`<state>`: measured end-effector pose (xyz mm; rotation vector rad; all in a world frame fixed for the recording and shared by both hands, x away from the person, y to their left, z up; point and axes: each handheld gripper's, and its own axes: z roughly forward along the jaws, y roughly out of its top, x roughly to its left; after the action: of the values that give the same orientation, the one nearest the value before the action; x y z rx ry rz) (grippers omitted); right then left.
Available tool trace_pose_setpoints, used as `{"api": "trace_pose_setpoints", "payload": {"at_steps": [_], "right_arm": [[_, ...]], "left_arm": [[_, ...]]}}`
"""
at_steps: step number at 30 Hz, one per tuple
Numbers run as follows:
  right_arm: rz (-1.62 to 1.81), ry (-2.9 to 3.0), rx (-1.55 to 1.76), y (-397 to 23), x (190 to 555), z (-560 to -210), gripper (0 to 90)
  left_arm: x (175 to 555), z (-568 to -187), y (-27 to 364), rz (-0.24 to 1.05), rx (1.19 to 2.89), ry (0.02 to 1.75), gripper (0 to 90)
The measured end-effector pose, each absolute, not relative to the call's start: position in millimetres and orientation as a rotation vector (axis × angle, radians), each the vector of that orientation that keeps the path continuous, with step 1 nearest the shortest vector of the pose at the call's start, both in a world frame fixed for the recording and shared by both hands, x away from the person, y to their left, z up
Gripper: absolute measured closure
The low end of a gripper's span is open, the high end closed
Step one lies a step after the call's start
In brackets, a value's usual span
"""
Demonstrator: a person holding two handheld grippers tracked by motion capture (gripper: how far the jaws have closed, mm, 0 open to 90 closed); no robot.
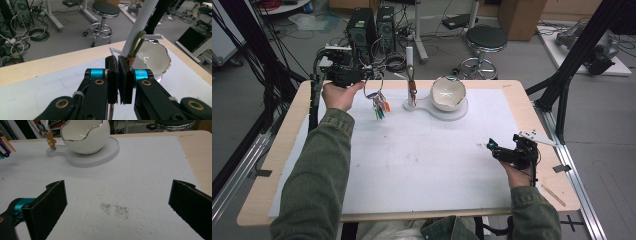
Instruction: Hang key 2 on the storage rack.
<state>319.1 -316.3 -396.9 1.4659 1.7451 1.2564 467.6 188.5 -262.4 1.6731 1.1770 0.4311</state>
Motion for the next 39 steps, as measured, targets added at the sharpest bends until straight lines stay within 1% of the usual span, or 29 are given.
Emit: {"api": "trace_pose_setpoints", "payload": {"at_steps": [7, 16, 26, 30, 39], "right_arm": [[1.261, 1.739, 1.468, -318, 318, -397, 0.9], [1.268, 1.743, 1.469, -319, 319, -398, 0.9], [1.276, 1.732, 1.479, -322, 316, -398, 0.9], [1.276, 1.737, 1.482, -322, 317, -399, 1.0], [1.278, 1.734, 1.48, -323, 316, -399, 1.0]], "left_arm": [[479, -266, 183, 0.422, 1.664, 1.196, 86.5], [490, -268, 174, 0.452, 1.675, 1.207, 86.5], [503, -272, 167, 0.432, 1.605, 1.227, 86.5], [508, -277, 166, 0.443, 1.604, 1.246, 86.5], [512, -283, 153, 0.425, 1.58, 1.209, 86.5]]}}
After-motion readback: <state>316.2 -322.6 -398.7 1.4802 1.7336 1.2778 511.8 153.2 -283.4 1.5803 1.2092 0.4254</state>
